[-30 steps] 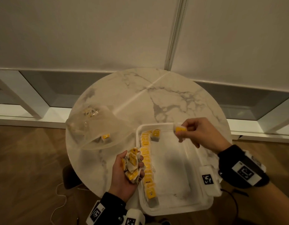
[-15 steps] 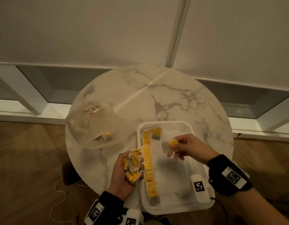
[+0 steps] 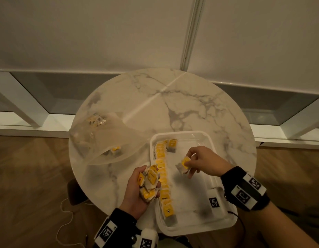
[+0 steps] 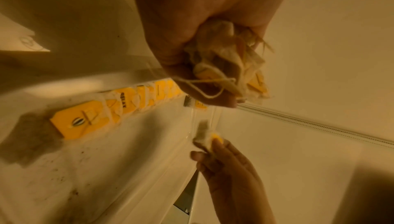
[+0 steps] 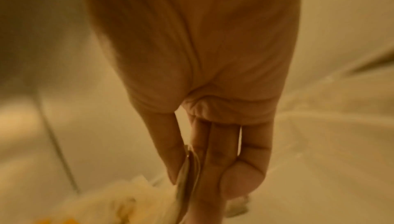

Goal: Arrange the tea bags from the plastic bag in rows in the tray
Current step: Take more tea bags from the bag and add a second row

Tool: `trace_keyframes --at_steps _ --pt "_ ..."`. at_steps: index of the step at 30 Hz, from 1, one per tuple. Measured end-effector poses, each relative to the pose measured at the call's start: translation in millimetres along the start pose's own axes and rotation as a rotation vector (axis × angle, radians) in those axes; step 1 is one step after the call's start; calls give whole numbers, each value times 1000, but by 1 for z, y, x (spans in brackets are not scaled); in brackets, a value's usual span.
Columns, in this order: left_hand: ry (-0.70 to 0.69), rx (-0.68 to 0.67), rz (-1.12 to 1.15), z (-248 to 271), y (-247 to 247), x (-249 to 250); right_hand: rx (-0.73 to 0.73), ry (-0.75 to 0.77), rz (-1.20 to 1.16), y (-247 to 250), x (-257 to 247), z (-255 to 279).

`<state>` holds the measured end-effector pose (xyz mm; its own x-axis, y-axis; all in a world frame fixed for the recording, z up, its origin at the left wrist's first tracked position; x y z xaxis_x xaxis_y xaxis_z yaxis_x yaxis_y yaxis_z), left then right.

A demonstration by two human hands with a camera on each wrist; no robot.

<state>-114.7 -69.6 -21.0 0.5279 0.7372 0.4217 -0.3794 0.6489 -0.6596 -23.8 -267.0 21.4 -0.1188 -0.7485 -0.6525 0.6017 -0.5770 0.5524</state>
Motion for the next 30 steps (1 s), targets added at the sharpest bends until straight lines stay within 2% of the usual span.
trace_keyframes --at_steps 2,5,6,10,14,17,21,24,28,30 --pt "-3 7 -32 -2 2 0 19 24 -54 2 -7 -1" --pt "-2 9 -57 -3 1 1 110 14 242 7 -6 -4" --pt "0 12 -59 -4 2 2 105 20 266 8 -7 -4" --pt "-7 16 -88 -6 3 6 -38 90 8 11 -12 -4" --pt "19 18 -80 -6 2 6 18 17 200 14 -6 -12" --pt "50 25 -73 -7 3 6 -80 41 99 15 -9 -18" --pt "68 40 -89 -8 6 6 23 8 299 17 -6 -31" --pt "70 37 -104 -8 5 8 -84 21 230 15 -9 -37" --pt "73 33 -111 -9 4 10 -21 36 302 20 -14 -45" --pt "69 39 -126 -9 5 10 -71 53 256 19 -20 -48"
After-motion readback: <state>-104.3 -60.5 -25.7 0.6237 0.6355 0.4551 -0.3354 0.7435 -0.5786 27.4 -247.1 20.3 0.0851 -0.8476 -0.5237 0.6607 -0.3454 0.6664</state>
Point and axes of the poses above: each hand's wrist, its own z-axis away from the middle knuckle, its own y-axis out of the back of the hand, x = y × z, the point moved 2 cm from there along -z, towards the middle knuckle, and after that the axes turned 1 degree about z, right-handed, at the moved point
